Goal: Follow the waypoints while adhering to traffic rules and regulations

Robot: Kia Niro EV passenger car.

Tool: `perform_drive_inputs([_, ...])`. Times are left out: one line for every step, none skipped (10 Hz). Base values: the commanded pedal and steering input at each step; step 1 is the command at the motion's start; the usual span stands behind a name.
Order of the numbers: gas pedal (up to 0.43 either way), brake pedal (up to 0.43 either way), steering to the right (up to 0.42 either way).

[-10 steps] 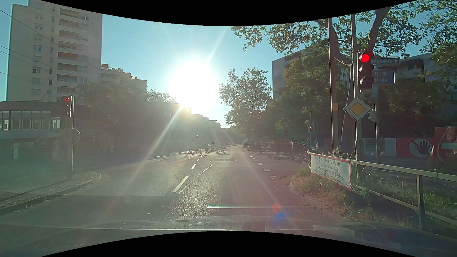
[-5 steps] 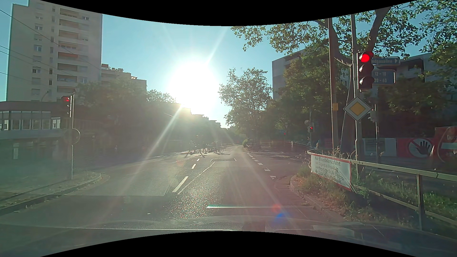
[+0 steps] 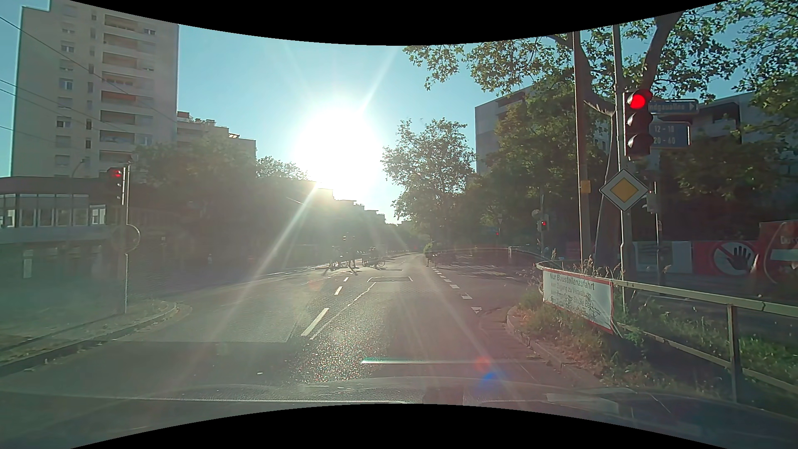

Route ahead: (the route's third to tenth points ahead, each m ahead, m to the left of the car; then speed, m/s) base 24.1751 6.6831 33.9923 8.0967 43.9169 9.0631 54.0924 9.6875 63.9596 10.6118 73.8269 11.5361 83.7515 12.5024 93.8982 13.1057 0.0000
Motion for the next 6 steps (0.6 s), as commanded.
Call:
perform_drive_inputs([0.0,0.226,-0.002])
perform_drive_inputs([0.0,0.226,-0.001])
perform_drive_inputs([0.0,0.226,-0.002])
perform_drive_inputs([0.0,0.226,-0.001])
perform_drive_inputs([0.0,0.226,-0.001])
perform_drive_inputs([0.0,0.226,-0.001])
